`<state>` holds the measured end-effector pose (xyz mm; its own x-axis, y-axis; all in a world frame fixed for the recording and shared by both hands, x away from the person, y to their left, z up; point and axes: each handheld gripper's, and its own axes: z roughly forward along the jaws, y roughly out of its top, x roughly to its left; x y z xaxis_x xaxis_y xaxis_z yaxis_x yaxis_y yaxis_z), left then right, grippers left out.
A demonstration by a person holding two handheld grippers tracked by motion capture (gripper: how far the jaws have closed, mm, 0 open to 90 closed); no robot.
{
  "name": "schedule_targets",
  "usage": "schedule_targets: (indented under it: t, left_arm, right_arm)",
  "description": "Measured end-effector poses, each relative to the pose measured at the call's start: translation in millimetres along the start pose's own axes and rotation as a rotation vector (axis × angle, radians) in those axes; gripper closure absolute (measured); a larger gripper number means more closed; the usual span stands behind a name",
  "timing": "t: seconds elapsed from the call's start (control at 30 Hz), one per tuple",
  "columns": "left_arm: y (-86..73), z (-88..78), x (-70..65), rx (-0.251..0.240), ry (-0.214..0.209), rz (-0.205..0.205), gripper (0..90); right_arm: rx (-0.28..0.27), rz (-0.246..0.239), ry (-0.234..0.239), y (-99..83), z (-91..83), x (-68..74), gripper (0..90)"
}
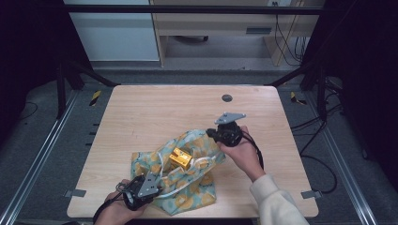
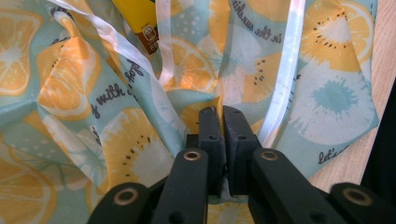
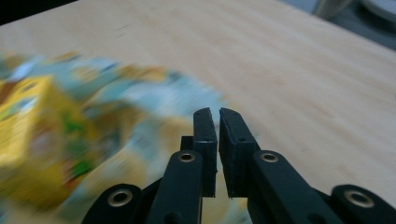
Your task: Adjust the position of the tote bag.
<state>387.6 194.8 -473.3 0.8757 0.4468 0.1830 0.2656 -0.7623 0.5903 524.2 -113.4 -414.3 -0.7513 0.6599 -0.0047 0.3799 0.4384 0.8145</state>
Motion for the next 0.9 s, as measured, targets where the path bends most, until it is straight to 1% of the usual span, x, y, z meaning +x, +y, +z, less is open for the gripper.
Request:
schedule_targets:
  t: [0.07, 0.1, 0.17, 0.2, 0.23, 0.27, 0.3, 0.4, 0.43, 0.47, 0.53, 0.6, 0.63, 0.67, 0.7, 0.73, 0.77, 0.83, 0.87, 0.9]
  left_arm:
    - [0.2, -2.0, 0.3, -0.01, 0.014, 0.003, 82.4]
    - [0.7, -3.3, 0.1, -0.023, 0.025, -0.003, 78.4]
    - [2.5, -6.7, 0.4, -0.058, 0.045, -0.017, 68.6]
    - [3.5, -8.1, 0.3, -0.086, 0.056, -0.033, 64.4]
    - [4.7, -10.2, 1.0, -0.107, 0.074, -0.038, 60.6]
    - [5.9, -12.2, 1.5, -0.141, 0.091, -0.054, 58.8]
    - [6.9, -15.4, 3.3, -0.162, 0.1, -0.064, 56.6]
    - [9.8, -25.5, 7.9, -0.241, 0.138, -0.109, 54.1]
    - [10.9, -29.0, 9.6, -0.263, 0.151, -0.116, 54.4]
    - [12.0, -32.2, 12.3, -0.274, 0.166, -0.119, 54.5]
    - [15.0, -35.1, 18.6, -0.291, 0.208, -0.163, 53.3]
    - [18.9, -34.5, 27.2, -0.292, 0.228, -0.205, 49.8]
    - [21.7, -32.9, 31.1, -0.296, 0.236, -0.218, 47.8]
    - [24.7, -31.1, 34.8, -0.293, 0.244, -0.213, 45.7]
    - [28.1, -28.8, 38.7, -0.279, 0.249, -0.206, 42.7]
    - [31.5, -26.2, 43.2, -0.262, 0.249, -0.204, 40.3]
    - [34.8, -23.1, 48.4, -0.248, 0.245, -0.201, 38.6]
    - [40.6, -16.1, 57.8, -0.203, 0.24, -0.201, 37.0]
    - [42.5, -12.6, 60.6, -0.189, 0.235, -0.199, 36.5]
    - [43.0, -9.2, 61.9, -0.19, 0.225, -0.201, 36.5]
  right_arm:
    - [0.005, -0.018, 0.038, -10.6, -6.9, 14.9, 80.6]
    - [0.006, -0.024, 0.048, -16.1, -10.6, 22.0, 78.8]
    - [0.009, -0.032, 0.064, -26.5, -17.4, 33.6, 74.6]
    - [0.008, -0.037, 0.073, -31.4, -20.1, 38.1, 73.5]
    - [0.011, -0.038, 0.085, -35.7, -21.9, 42.4, 71.9]
    - [0.017, -0.044, 0.095, -39.5, -22.9, 46.5, 70.5]
    - [0.026, -0.057, 0.099, -42.8, -23.5, 50.3, 68.9]
    - [0.036, -0.079, 0.116, -52.0, -23.5, 59.7, 65.3]
    - [0.044, -0.084, 0.12, -55.3, -22.8, 62.3, 64.6]
    - [0.055, -0.089, 0.124, -58.6, -21.8, 64.9, 63.5]
    - [0.075, -0.096, 0.132, -65.0, -19.5, 69.2, 60.9]
    - [0.073, -0.1, 0.141, -69.3, -18.0, 72.2, 58.0]
    - [0.071, -0.098, 0.141, -70.1, -17.5, 73.4, 56.3]
    - [0.064, -0.096, 0.146, -70.5, -17.1, 74.7, 54.5]
    - [0.053, -0.102, 0.15, -70.4, -16.3, 75.8, 51.8]
    - [0.054, -0.093, 0.156, -69.8, -15.4, 77.4, 46.7]
    - [0.063, -0.085, 0.167, -69.0, -13.3, 78.4, 41.3]
    - [0.086, -0.088, 0.177, -68.1, -7.7, 81.2, 35.4]
    - [0.089, -0.098, 0.174, -68.0, -5.4, 82.7, 32.6]
    - [0.089, -0.101, 0.176, -67.9, -3.1, 83.9, 29.3]
